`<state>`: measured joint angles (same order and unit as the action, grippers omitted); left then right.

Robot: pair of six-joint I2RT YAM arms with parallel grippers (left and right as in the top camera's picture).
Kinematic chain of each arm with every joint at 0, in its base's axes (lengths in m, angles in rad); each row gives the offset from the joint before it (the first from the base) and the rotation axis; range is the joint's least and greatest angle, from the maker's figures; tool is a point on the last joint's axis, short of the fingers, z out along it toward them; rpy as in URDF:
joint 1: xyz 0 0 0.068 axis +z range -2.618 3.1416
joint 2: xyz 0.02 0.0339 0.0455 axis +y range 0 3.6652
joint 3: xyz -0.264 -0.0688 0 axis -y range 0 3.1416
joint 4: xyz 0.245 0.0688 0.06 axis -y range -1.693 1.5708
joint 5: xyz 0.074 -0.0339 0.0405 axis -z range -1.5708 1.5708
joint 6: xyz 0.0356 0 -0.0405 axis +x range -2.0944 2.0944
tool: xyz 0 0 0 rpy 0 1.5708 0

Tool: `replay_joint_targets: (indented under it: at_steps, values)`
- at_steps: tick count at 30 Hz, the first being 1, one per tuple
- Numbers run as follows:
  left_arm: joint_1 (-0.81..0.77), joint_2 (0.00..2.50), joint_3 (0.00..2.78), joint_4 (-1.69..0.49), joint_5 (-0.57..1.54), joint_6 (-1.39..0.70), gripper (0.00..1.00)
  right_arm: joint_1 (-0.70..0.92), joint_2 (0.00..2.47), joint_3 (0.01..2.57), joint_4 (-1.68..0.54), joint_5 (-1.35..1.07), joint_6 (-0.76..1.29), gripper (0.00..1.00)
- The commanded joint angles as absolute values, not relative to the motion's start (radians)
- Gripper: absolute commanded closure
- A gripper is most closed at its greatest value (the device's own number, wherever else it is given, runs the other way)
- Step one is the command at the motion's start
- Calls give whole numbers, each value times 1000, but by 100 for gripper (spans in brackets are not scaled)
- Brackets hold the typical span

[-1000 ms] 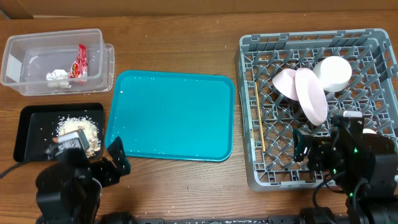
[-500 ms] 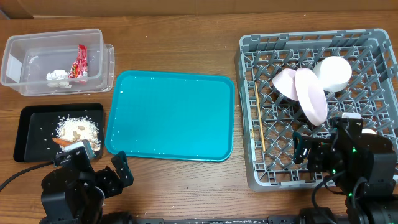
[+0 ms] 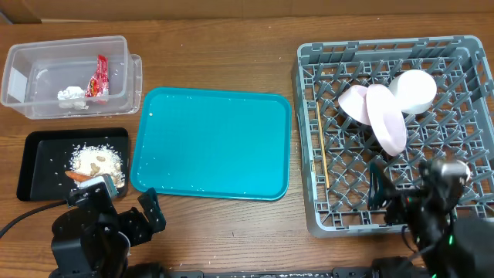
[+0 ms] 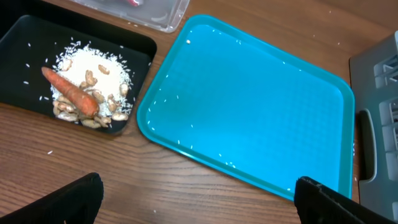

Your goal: Sort waste into correct bins and load items into the dishwasher

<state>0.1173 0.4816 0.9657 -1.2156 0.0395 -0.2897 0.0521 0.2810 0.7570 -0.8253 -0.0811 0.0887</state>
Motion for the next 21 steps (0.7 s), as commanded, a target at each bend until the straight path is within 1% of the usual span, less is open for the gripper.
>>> replay_joint_targets:
  at_steps: [1, 5, 8, 12, 16, 19, 21]
  values:
    - [117, 476, 957, -1216, 52, -303, 0, 51, 131, 614, -751, -92, 78, 0]
    - [117, 476, 957, -1216, 52, -303, 0, 51, 1, 445, -567, -91, 78, 0]
    - [117, 476, 957, -1216, 52, -303, 0, 51, 9, 353, -414, -98, 78, 0]
    - [117, 476, 957, -1216, 52, -303, 0, 51, 3, 207, -157, -99, 78, 0]
    - [117, 476, 957, -1216, 52, -303, 0, 51, 3, 83, 32, -99, 75, 0]
    - [117, 476, 957, -1216, 52, -303, 0, 51, 3, 9, 87, -99, 73, 0]
    - [117, 476, 957, -1216, 52, -303, 0, 51, 3, 8, 14, -114, 60, 0]
